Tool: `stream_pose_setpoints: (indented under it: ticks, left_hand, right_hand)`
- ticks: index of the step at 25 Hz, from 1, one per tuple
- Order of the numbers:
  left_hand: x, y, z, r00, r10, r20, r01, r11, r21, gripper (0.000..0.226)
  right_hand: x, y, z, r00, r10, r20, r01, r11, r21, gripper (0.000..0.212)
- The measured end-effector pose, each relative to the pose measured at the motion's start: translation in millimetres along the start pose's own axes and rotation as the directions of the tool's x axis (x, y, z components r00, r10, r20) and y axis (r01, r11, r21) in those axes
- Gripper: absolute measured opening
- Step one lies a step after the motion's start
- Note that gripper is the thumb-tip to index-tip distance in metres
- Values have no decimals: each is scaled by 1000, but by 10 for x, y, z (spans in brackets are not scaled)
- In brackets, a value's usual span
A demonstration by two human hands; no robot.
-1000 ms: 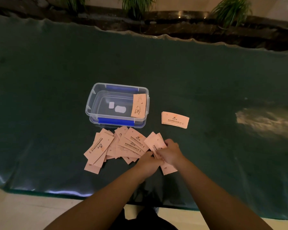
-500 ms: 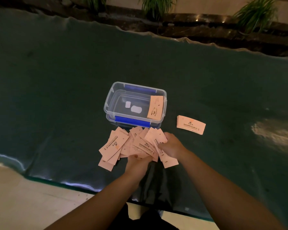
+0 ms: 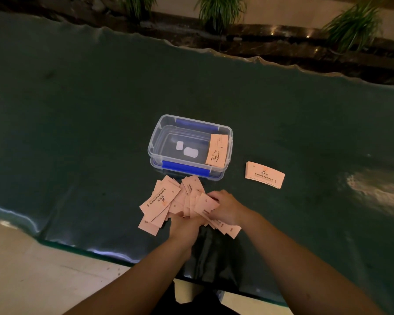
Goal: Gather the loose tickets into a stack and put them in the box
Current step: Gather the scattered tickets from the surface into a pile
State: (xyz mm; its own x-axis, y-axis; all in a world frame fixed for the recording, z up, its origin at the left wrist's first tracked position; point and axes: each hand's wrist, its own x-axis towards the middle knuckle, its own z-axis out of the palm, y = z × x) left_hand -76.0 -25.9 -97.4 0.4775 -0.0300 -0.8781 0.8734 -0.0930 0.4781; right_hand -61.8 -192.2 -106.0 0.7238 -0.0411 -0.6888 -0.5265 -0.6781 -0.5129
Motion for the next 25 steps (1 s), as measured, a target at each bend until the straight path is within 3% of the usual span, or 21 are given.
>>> stream_pose_setpoints:
  ticks: [5,9,11,17,20,23,25]
  left_hand:
    - [-14,-20,72,998,50,47,-51,999,17,75]
    - [-61,-46,159,981,153,119,-167,978,121,67]
    - [-88,-40,182,969,193,154,-221,956,191,62]
    - [-70,4,43,958,279,-59,-236,892,387,74]
    - [-24,77,16,955,290,-61,-217,826,520,82]
    - [-21,130,81,967,255,22,-215,759,615,56]
    - [-22,118,100,973,216,82,-223,778,587,43]
  right_hand:
    - [-71,74,95,1000,-17,-20,18,1000,15,72]
    - [-176,222,92,997,35,-68,-34,999,19,71]
    - [-221,337,90,994,55,-99,-45,993,108,64]
    - [-237,427,-3,977,198,-75,-146,888,437,42]
    - [-128,268,-47,978,199,-68,-136,844,519,32]
    - [12,54,-61,980,191,-62,-133,847,514,30]
    - [83,-53,-55,978,193,-75,-135,871,473,25]
